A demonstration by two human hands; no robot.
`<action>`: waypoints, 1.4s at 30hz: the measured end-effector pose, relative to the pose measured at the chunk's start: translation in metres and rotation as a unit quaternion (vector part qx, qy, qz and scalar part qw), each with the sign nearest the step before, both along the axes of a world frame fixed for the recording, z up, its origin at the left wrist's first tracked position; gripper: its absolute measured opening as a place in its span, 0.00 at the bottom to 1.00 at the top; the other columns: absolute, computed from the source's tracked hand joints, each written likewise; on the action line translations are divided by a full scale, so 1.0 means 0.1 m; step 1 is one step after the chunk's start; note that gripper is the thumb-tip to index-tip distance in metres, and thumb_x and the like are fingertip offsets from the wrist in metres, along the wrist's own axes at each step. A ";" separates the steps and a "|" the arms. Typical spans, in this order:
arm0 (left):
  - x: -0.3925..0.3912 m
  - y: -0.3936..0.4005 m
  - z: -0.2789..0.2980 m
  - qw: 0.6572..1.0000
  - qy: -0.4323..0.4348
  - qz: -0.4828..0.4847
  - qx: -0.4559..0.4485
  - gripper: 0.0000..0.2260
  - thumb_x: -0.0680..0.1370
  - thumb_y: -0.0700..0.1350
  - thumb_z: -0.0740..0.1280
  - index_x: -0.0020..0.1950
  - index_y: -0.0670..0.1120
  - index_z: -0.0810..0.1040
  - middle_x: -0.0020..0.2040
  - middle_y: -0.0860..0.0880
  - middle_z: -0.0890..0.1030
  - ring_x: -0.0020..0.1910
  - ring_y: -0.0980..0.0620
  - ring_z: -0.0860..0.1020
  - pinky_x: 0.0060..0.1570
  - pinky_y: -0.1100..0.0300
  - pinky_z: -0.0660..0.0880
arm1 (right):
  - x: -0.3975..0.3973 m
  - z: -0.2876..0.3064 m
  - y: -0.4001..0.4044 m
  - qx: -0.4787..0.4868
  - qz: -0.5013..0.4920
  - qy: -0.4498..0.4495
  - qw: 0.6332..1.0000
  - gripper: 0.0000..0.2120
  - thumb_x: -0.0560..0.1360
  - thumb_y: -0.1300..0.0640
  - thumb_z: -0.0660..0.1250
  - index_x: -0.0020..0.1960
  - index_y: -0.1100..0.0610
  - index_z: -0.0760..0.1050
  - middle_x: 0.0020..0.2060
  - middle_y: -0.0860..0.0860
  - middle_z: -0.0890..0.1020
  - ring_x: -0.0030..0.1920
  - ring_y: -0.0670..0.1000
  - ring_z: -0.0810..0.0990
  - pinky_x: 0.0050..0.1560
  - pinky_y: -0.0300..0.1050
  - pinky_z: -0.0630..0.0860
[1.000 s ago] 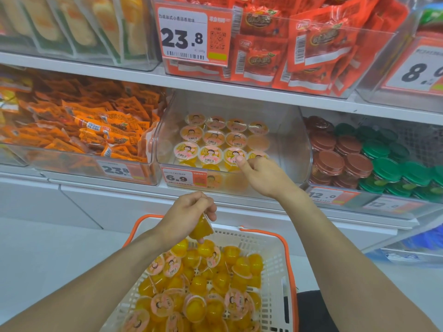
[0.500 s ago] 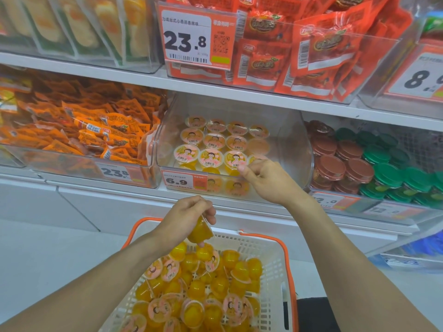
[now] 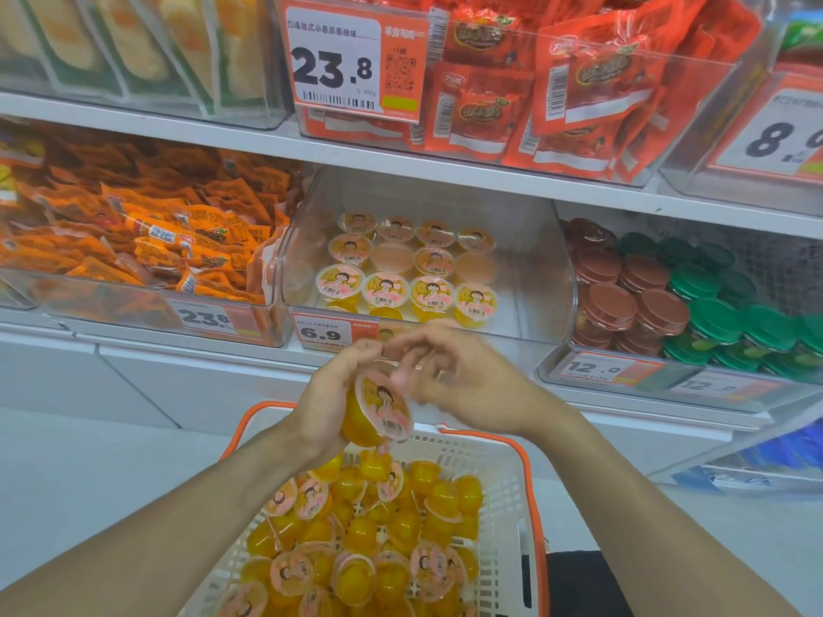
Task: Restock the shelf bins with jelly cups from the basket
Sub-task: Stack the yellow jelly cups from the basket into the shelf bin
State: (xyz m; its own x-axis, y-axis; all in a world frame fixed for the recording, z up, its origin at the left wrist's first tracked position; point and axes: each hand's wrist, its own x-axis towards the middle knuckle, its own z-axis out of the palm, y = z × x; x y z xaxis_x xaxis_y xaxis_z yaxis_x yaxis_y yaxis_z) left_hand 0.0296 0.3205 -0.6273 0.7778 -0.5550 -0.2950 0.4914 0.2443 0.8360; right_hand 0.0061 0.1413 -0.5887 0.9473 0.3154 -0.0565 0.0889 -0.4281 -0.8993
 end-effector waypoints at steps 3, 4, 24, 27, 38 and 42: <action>0.01 -0.02 -0.02 0.999 -0.012 -0.030 0.015 0.22 0.76 0.61 0.61 0.56 0.45 0.78 0.49 0.36 0.81 0.45 0.40 0.79 0.43 0.49 0.75 | -0.11 -0.12 0.03 0.008 0.075 0.028 0.997 0.13 0.76 0.58 0.73 0.60 0.54 0.78 0.49 0.28 0.78 0.40 0.38 0.77 0.40 0.33 0.73; 0.01 -0.03 -0.01 0.999 -0.016 -0.029 0.027 0.23 0.76 0.62 0.60 0.56 0.44 0.77 0.50 0.35 0.81 0.47 0.40 0.79 0.46 0.49 0.75 | -0.12 -0.15 0.03 0.026 0.060 0.033 0.997 0.12 0.75 0.60 0.73 0.58 0.55 0.79 0.51 0.31 0.79 0.39 0.39 0.76 0.38 0.33 0.73; 0.21 0.10 -0.30 0.614 -0.547 0.057 0.566 0.31 0.73 0.50 0.60 0.76 0.46 0.64 0.75 0.47 0.66 0.79 0.45 0.54 0.77 0.49 0.47 | 0.40 -0.03 -0.83 -0.405 -0.186 -0.129 0.886 0.07 0.74 0.47 0.73 0.43 0.50 0.79 0.42 0.45 0.82 0.46 0.54 0.80 0.44 0.47 0.73; 0.23 0.09 -0.28 0.622 -0.545 0.071 0.557 0.29 0.72 0.50 0.60 0.74 0.45 0.67 0.71 0.47 0.70 0.77 0.44 0.60 0.75 0.53 0.46 | 0.44 -0.01 -0.79 -0.404 -0.168 -0.074 0.896 0.04 0.75 0.56 0.72 0.42 0.52 0.79 0.38 0.49 0.81 0.46 0.56 0.80 0.42 0.46 0.71; 0.23 0.10 -0.27 0.618 -0.553 0.072 0.555 0.28 0.72 0.49 0.62 0.73 0.45 0.69 0.69 0.48 0.71 0.73 0.46 0.63 0.74 0.53 0.49 | 0.44 0.00 -0.80 -0.388 -0.141 0.006 0.911 0.15 0.79 0.63 0.57 0.55 0.57 0.82 0.55 0.55 0.83 0.58 0.58 0.77 0.53 0.45 0.72; 0.25 0.11 -0.23 0.612 -0.558 0.081 0.555 0.25 0.75 0.52 0.58 0.70 0.46 0.72 0.66 0.48 0.74 0.70 0.47 0.66 0.70 0.53 0.53 | 0.41 -0.01 -0.79 -0.377 -0.146 -0.014 0.914 0.17 0.83 0.53 0.57 0.49 0.62 0.79 0.45 0.60 0.82 0.47 0.60 0.75 0.42 0.49 0.66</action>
